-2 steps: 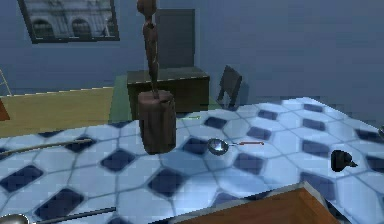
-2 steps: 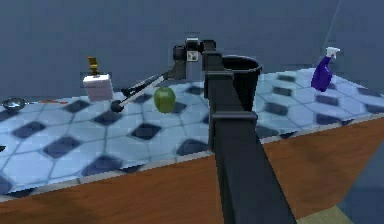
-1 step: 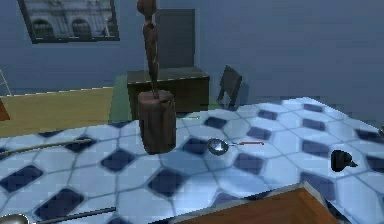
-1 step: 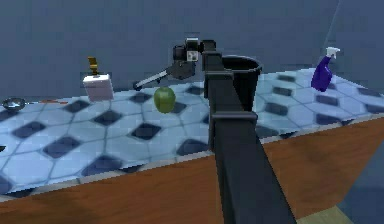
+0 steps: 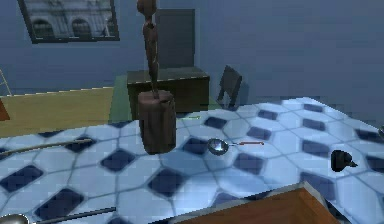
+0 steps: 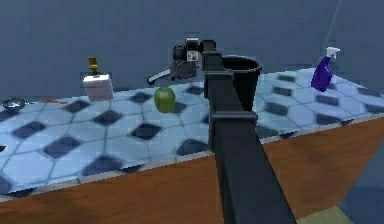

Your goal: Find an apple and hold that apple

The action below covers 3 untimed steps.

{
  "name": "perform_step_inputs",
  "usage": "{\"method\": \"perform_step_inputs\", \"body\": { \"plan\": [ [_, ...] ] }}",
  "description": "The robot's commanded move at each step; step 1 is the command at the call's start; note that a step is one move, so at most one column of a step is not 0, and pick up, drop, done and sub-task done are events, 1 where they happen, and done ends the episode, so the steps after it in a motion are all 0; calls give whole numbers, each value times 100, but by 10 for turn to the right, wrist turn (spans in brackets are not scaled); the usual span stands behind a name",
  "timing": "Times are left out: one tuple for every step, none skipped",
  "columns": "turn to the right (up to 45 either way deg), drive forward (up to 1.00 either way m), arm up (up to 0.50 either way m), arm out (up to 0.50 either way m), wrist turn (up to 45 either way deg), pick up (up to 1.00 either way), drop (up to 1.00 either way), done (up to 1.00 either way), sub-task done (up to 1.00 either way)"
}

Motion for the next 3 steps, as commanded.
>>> {"method": "perform_step_inputs", "body": {
  "plan": [
    [0, 0, -8, 0, 0, 0, 0, 0, 0],
    [0, 0, 0, 0, 0, 100, 0, 0, 0],
    [0, 0, 8, 0, 0, 0, 0, 0, 0]
  ]
}}
